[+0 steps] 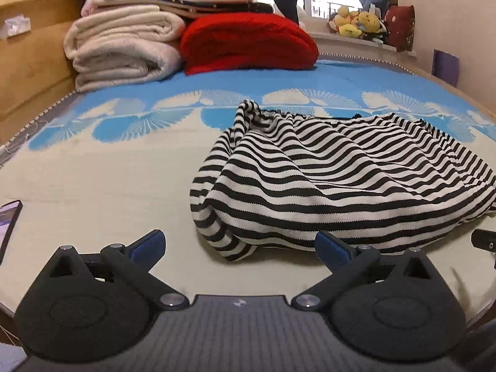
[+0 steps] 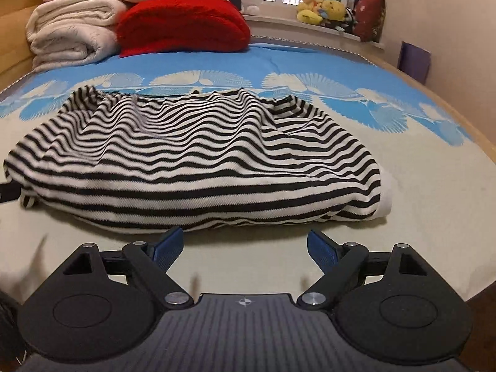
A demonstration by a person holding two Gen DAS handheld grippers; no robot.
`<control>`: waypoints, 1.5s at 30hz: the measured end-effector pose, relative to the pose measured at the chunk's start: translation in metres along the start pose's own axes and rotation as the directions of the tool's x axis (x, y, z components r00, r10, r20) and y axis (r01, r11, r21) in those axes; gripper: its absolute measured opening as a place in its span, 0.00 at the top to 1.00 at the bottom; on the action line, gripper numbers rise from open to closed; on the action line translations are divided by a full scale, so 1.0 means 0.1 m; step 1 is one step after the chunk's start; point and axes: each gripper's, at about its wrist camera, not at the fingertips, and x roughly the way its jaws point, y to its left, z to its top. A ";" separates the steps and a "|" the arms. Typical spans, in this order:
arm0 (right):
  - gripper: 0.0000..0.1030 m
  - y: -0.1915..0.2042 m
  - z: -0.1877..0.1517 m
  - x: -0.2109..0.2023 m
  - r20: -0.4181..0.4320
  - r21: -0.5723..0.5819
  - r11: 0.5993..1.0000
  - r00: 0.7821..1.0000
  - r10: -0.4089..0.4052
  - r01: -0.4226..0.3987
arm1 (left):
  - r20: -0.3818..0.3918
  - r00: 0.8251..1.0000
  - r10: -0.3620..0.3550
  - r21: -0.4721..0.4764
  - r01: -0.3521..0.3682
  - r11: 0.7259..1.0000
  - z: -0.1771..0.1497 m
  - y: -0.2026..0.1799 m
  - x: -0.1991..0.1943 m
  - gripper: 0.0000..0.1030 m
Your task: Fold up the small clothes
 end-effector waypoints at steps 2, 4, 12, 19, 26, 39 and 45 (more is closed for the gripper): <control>0.15 0.01 -0.03 -0.02 -0.001 0.005 1.000 1.000 0.005 -0.005 | 0.005 1.000 -0.001 -0.008 0.001 1.000 -0.03 0.02 -0.04 0.00; 0.15 0.00 -0.04 -0.01 -0.001 0.005 1.000 1.000 0.002 -0.002 | 0.002 1.000 0.008 -0.005 -0.008 1.000 -0.05 0.01 -0.05 0.00; 0.15 0.04 -0.07 0.00 -0.003 -0.012 1.000 1.000 -0.002 0.002 | 0.004 1.000 0.023 0.034 -0.023 0.999 -0.09 -0.03 -0.03 0.00; 0.15 0.03 -0.05 0.04 -0.013 0.016 1.000 1.000 -0.009 0.009 | -0.001 1.000 0.007 0.026 -0.007 1.000 -0.07 -0.03 0.00 0.00; 0.15 0.01 -0.04 0.07 -0.023 0.018 1.000 1.000 -0.014 0.014 | -0.011 1.000 0.004 0.016 -0.003 1.000 -0.06 -0.02 0.03 0.00; 0.15 -0.04 -0.02 0.11 -0.038 0.044 0.999 0.999 -0.009 0.011 | -0.035 0.999 -0.010 -0.009 0.009 1.000 -0.04 0.02 0.08 0.00; 0.15 -0.26 0.00 0.20 -0.078 0.190 0.981 0.995 0.055 -0.039 | -0.062 0.998 -0.025 -0.029 0.023 0.999 -0.02 0.03 0.14 0.00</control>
